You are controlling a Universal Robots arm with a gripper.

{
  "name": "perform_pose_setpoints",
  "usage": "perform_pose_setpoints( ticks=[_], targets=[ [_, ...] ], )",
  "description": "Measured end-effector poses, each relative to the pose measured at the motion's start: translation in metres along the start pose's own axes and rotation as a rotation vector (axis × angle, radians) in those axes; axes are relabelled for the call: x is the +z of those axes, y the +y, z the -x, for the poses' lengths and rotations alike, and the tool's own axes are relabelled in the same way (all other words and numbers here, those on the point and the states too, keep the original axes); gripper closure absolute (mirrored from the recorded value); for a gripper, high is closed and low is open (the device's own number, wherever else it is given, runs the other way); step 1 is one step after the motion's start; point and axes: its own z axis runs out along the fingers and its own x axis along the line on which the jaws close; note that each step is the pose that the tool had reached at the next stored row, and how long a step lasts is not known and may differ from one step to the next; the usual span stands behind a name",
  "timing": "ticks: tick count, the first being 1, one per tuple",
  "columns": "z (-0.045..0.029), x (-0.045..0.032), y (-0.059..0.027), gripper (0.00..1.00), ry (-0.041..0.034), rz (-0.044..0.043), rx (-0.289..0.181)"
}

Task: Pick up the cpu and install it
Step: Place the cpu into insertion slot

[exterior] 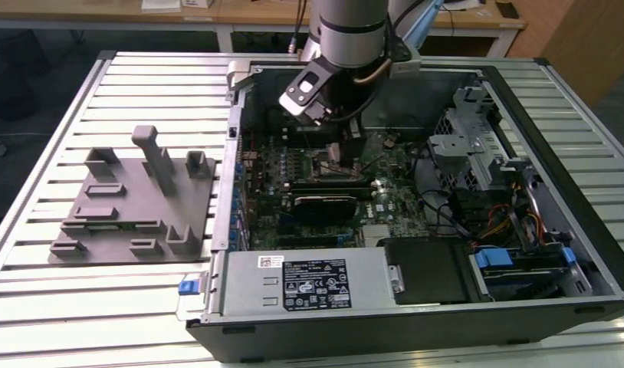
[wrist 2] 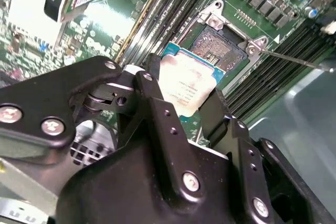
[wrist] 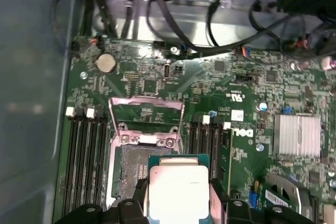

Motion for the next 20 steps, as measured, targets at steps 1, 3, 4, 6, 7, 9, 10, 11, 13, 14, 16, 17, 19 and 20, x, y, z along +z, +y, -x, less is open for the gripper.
perform_pose_setpoints(
  ticks=[1, 3, 4, 6, 7, 9, 10, 11, 13, 14, 16, 17, 19, 20],
  targets=[
    [0.0, 0.0003, 0.0, 0.46, -0.0001, -0.0001, 0.01],
    [-0.0001, 0.0007, -0.0001, 0.46, 0.005, -0.0001, 0.017],
    [-0.0002, 0.0011, -0.0001, 0.46, 0.0109, 0.0001, 0.018],
    [-0.0003, 0.0016, -0.0001, 0.46, 0.0237, 0.0004, 0.019],
    [-0.0003, 0.002, -0.0002, 0.46, 0.0287, 0.0005, 0.02],
    [-0.0005, 0.0036, -0.0003, 0.46, 0.0302, 0.0005, 0.021],
    [-0.0006, 0.0045, -0.0005, 0.46, 0.0301, -0.0001, 0.021],
    [-0.0008, 0.0057, -0.0006, 0.46, 0.0299, -0.0007, 0.023],
    [-0.0018, 0.0079, -0.001, 0.46, 0.0295, -0.0024, 0.028],
    [-0.0027, 0.009, -0.0011, 0.46, 0.0292, -0.0032, 0.031],
    [-0.0049, 0.0111, -0.0015, 0.46, 0.029, -0.0052, 0.037],
    [-0.006, 0.0121, -0.0016, 0.46, 0.0289, -0.0062, 0.039],
    [-0.0084, 0.0142, -0.0019, 0.46, 0.0286, -0.0083, 0.042],
    [-0.0095, 0.0154, -0.002, 0.46, 0.0283, -0.0097, 0.044]
  ],
)
